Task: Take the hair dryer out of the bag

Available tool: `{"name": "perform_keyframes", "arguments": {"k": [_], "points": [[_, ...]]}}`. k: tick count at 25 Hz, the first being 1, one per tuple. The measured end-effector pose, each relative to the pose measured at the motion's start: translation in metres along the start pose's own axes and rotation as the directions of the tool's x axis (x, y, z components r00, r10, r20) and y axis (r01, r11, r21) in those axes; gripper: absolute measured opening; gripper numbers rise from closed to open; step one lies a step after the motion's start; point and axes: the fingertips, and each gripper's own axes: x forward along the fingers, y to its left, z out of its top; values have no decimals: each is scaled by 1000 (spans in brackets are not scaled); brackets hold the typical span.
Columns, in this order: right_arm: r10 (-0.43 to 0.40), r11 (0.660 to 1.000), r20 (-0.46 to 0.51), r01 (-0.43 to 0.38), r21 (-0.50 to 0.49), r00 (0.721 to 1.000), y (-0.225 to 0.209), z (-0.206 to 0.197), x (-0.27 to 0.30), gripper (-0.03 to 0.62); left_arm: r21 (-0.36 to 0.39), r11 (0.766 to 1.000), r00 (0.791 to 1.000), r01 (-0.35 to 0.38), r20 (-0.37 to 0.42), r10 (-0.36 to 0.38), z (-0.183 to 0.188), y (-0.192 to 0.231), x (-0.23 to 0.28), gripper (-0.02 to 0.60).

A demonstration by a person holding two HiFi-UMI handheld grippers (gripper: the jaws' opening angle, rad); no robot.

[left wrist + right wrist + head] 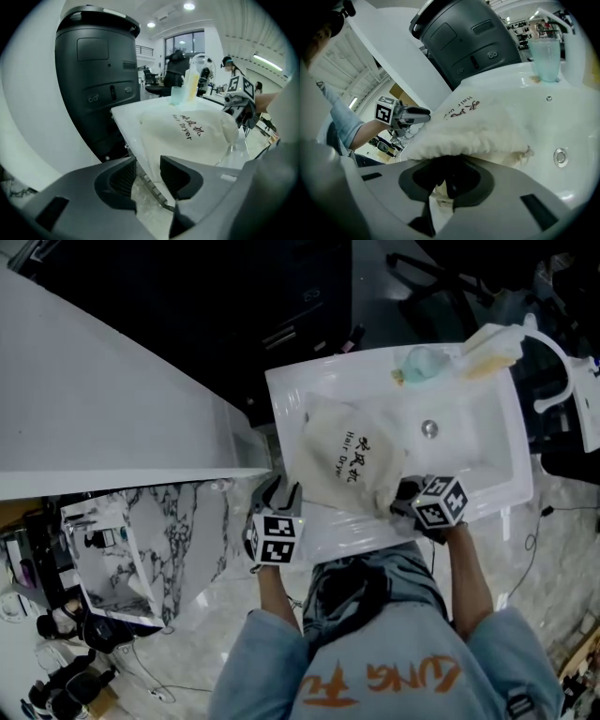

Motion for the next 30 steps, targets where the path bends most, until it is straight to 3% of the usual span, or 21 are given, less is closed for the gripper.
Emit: {"name": "perform_keyframes", "arguments": {"k": [4, 12, 17, 24, 30], "points": [[-31, 998, -9, 31, -58, 999, 1, 4, -4, 74, -58, 998, 1000, 28, -10, -28, -2, -5, 5, 151], [-90, 986, -5, 88, -144, 996, 6, 12, -17, 72, -41, 999, 999, 33, 22, -32, 3, -6, 2, 17], [-184, 954, -8, 177, -243, 983, 2, 16, -34, 72, -33, 999, 999, 26, 41, -25, 5, -5, 2, 11], [-208, 914, 26, 204, -350, 978, 9, 17, -58, 72, -27, 999, 997, 38, 63, -36, 5, -5, 1, 11], [-282, 877, 71, 287, -386, 957, 1, 18, -83, 71, -7, 999, 997, 44, 68, -44, 4, -4, 0, 11]]}}
